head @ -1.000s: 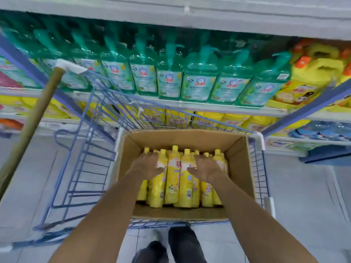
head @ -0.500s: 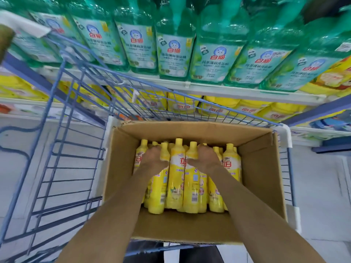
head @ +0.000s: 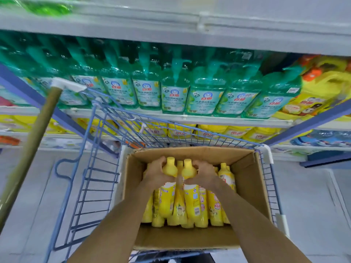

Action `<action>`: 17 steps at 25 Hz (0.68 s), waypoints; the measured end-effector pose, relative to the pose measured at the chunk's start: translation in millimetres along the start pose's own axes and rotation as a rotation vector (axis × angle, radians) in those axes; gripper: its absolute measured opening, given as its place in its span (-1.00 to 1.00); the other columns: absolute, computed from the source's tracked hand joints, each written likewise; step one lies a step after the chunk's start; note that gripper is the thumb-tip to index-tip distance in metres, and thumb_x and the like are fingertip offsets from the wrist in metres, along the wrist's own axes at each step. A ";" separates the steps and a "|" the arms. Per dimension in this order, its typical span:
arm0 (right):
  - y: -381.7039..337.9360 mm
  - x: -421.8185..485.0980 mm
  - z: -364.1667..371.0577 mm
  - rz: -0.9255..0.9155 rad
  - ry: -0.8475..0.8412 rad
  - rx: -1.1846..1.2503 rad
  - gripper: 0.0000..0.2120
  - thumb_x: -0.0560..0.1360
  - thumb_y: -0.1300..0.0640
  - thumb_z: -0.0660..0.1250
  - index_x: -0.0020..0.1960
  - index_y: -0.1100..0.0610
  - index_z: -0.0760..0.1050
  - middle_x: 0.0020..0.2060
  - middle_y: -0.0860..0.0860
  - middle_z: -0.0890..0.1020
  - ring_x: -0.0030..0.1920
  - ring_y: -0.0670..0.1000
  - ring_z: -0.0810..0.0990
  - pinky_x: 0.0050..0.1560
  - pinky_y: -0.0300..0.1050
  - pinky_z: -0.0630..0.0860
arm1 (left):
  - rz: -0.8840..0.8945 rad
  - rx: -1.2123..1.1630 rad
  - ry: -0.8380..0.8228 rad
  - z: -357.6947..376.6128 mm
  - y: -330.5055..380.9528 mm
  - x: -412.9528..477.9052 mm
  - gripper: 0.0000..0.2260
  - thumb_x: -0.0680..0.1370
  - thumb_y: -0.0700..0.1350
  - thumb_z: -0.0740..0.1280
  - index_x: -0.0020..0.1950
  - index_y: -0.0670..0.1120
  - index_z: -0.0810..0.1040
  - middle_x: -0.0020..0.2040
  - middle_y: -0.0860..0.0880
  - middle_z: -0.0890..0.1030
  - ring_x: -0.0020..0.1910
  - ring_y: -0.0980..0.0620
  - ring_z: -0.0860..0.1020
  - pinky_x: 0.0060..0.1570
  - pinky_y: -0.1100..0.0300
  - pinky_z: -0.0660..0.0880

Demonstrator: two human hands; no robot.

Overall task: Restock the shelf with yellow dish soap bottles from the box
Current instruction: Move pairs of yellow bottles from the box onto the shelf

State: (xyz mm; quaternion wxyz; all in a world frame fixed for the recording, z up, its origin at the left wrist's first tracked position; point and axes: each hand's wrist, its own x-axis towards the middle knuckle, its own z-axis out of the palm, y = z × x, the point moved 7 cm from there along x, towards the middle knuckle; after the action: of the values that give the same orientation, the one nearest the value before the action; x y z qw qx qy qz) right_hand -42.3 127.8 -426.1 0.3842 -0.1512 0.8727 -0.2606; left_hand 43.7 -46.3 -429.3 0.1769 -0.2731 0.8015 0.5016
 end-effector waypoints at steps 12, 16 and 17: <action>-241.7 -112.2 -263.0 -0.555 0.422 0.072 -0.52 0.17 -0.01 0.68 -0.01 0.10 0.57 -0.15 -0.05 0.68 -0.16 -0.07 0.62 -0.08 0.06 0.61 | 0.568 -0.139 0.285 -213.0 287.1 -93.0 -0.46 0.16 -0.21 0.69 -0.02 -0.22 0.47 -0.03 -0.24 0.63 -0.20 -0.01 0.55 -0.24 -0.04 0.59; -301.1 -152.9 -332.4 -0.690 0.520 0.106 -0.56 0.20 0.07 0.68 0.00 0.08 0.60 -0.11 -0.02 0.73 -0.11 -0.01 0.69 -0.04 -0.07 0.64 | 0.741 -0.160 0.358 -266.8 373.0 -129.6 -0.50 0.20 -0.25 0.68 0.03 -0.12 0.54 -0.02 -0.11 0.68 -0.10 -0.03 0.63 -0.04 0.02 0.60; -313.1 -159.7 -347.7 -0.723 0.520 0.115 -0.61 0.23 0.13 0.68 -0.02 0.05 0.61 -0.13 -0.06 0.73 -0.13 -0.07 0.68 -0.06 -0.14 0.62 | 0.774 -0.174 0.374 -278.0 393.4 -136.3 -0.49 0.22 -0.31 0.66 0.08 -0.15 0.55 0.02 -0.13 0.68 -0.07 -0.02 0.63 -0.02 0.07 0.59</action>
State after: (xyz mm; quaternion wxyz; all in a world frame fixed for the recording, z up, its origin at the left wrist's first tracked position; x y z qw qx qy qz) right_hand -177.7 63.4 45.0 0.0441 -0.3544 0.8155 -0.4554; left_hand -93.6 -124.5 45.8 -0.1959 -0.0526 0.8178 0.5385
